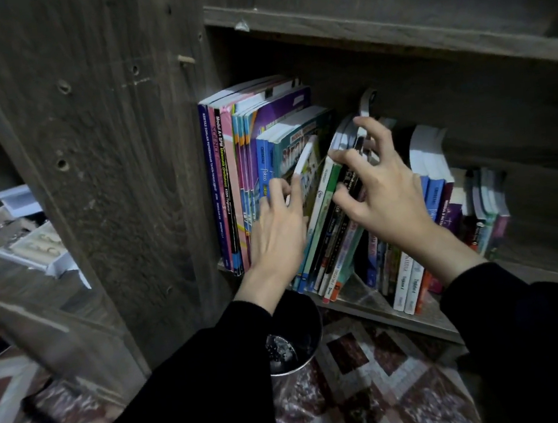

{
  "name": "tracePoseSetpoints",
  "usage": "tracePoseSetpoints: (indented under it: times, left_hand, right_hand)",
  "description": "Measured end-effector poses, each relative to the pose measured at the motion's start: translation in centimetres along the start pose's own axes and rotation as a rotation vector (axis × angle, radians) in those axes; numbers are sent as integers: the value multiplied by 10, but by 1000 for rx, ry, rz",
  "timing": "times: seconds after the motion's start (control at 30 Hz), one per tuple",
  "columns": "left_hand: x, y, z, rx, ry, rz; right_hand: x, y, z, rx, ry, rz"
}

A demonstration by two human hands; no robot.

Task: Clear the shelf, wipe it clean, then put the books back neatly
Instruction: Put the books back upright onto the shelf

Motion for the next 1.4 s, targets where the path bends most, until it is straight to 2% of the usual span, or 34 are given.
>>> tracePoseSetpoints:
  times: [0.2,0.27,0.37,0.47,0.63,0.73,0.87,0.93,1.0,1.03,1.07,1.17,1.2,1.23,1.3,1.4]
  left_hand:
    - [3,26,-17,84,185,221]
    - [2,38,-20,75,326,229]
    - [11,42,-23,126,483,192]
    - [33,35,-20,162,437,150]
    - [64,38,-10,247,373,-61]
    - [78,42,5,254,334,-144]
    - [104,33,19,299,304,-206]
    - [116,27,25,347,333,-248]
    - [121,24,37,404,474,-298]
    - [120,24,47,433,568,-326]
    - [117,24,57,452,652,-357]
    - [97,22,100,447,841,-437]
    - [88,21,117,436,890,-462]
    - [78,20,135,422,930,-485]
    - [58,21,174,369,981,-519]
    - [39,20,233,129,1026,-459]
  right_hand:
    - [-1,0,0,-22,9,-24]
    - [0,0,0,-26,4,-31]
    - [1,-1,-4,-14,4,-46]
    - [2,-3,-8,-13,17,-67]
    - [-1,-12,-20,-4,64,-131]
    - [-11,-23,-30,5,89,-223]
    - [-18,-37,-39,2,14,-434]
    - [2,-28,-41,-63,-133,-398]
    - [35,-3,-35,-246,-402,-292]
    - [48,15,-30,-344,-521,-309]
    - [58,35,-28,-394,-569,-403]
    - [82,106,-23,-366,-439,-896]
    - [92,127,-17,-374,-388,-986]
    - [100,143,-9,-406,-364,-1008]
    - [114,163,14,-508,-308,-920]
    - [136,180,60,-667,-92,-721]
Point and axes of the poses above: each hand's wrist, its own y-axis away from the middle knuckle, its own x-axis out of the back of the hand, z = x × y, the point moved 7 cm from there along -y, towards the middle knuckle, and after that the axes turned 10 degrees about y, right-handed, at the moved point
